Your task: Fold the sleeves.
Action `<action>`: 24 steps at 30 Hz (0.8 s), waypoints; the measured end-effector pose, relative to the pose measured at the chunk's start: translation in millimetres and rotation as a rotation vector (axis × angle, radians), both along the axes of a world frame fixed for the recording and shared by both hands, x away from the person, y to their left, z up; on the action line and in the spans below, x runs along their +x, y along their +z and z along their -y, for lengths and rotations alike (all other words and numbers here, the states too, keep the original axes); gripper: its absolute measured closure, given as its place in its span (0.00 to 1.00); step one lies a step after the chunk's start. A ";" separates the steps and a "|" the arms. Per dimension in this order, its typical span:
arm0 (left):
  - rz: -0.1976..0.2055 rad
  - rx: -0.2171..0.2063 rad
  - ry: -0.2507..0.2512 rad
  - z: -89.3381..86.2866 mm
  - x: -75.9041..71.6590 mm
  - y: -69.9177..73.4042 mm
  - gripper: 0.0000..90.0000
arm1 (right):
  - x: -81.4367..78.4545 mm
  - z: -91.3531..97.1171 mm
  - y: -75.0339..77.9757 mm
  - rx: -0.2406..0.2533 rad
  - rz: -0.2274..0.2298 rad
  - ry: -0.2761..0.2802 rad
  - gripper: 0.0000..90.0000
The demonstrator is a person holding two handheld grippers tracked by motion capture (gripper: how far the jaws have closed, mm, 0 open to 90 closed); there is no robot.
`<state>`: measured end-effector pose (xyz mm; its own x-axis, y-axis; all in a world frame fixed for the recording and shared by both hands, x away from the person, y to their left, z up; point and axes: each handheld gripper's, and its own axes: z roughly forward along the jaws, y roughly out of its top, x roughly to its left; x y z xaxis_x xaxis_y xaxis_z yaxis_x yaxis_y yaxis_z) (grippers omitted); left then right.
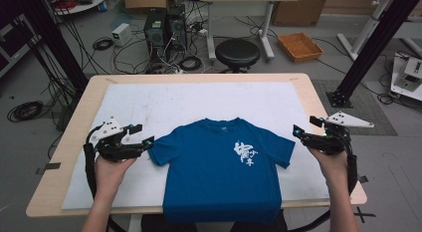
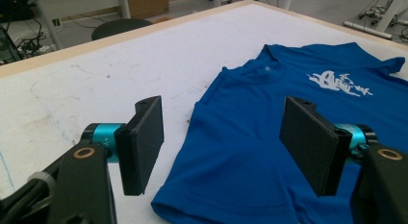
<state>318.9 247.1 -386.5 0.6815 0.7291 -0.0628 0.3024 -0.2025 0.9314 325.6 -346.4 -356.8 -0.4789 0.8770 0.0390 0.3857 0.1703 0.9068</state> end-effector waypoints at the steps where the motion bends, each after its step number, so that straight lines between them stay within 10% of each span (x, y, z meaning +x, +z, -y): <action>1: 0.000 0.000 0.001 -0.3 0.0 -0.1 0.36 | 0.2 0.1 -0.1 -0.002 -0.001 0.001 0.28; 24: -0.064 -0.016 0.013 -14.2 4.4 -13.0 0.36 | 6.3 -3.5 -1.4 0.003 -0.003 0.005 0.28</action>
